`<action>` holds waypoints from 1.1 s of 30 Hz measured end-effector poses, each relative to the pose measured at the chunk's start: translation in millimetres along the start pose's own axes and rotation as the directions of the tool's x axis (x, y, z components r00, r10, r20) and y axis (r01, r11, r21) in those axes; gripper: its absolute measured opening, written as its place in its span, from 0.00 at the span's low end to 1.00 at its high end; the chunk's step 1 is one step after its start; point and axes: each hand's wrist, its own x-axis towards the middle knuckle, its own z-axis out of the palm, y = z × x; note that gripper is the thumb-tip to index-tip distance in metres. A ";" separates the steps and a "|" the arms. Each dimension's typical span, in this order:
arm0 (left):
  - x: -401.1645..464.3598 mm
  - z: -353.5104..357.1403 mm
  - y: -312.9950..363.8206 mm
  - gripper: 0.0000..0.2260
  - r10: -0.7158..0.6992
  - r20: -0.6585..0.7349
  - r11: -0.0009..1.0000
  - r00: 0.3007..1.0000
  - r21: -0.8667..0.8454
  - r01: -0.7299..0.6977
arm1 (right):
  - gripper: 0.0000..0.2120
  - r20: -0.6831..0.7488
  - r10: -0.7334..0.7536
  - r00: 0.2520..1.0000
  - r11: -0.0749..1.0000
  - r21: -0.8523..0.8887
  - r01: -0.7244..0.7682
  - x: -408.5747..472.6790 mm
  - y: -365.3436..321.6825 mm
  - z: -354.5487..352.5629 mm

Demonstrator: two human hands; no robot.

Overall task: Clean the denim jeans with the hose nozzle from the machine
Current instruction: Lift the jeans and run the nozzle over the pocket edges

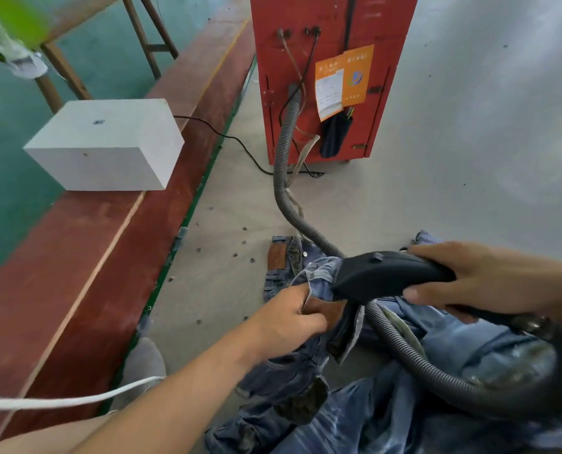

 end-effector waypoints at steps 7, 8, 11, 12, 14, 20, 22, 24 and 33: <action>-1.6 6.3 9.3 0.03 0.277 0.076 0.762 0.958 0.590 -0.267 | 0.25 -0.044 -0.103 0.994 0.995 0.014 0.104 -2.4 11.9 -10.1; -3.0 9.4 8.2 0.03 0.298 0.089 0.707 0.950 0.648 -0.283 | 0.26 -0.016 -0.083 0.996 0.996 -0.020 0.083 -1.7 13.6 -6.4; -6.2 15.7 3.9 0.07 0.374 0.140 0.495 0.917 0.806 -0.325 | 0.27 0.058 -0.072 0.996 0.996 -0.049 0.075 5.0 15.9 8.2; -7.8 19.0 2.6 0.08 0.383 0.168 0.429 0.908 0.838 -0.336 | 0.26 0.059 -0.085 0.995 0.996 -0.029 0.087 8.3 13.8 10.1; -9.6 27.7 -0.2 0.15 0.392 0.231 0.248 0.891 0.906 -0.344 | 0.27 0.004 -0.102 0.995 0.995 0.022 0.102 13.7 9.4 5.5; -14.7 28.7 -4.1 0.12 0.412 0.334 0.119 0.848 0.903 -0.413 | 0.32 0.011 0.082 0.997 0.997 -0.003 -0.082 2.4 10.2 -21.8; -16.3 28.5 -2.8 0.06 0.404 0.357 0.116 0.842 0.893 -0.435 | 0.30 0.115 0.104 0.988 0.993 -0.068 -0.097 7.2 4.0 -12.0; -16.3 32.0 -1.6 0.03 0.357 0.377 0.088 0.855 0.898 -0.432 | 0.28 0.179 0.080 0.981 0.996 -0.064 -0.069 16.2 -3.4 -0.6; -26.0 50.7 4.2 0.14 0.231 0.572 -0.104 0.787 0.819 -0.565 | 0.34 0.179 0.244 0.953 0.970 -0.039 -0.241 28.9 -10.3 -13.2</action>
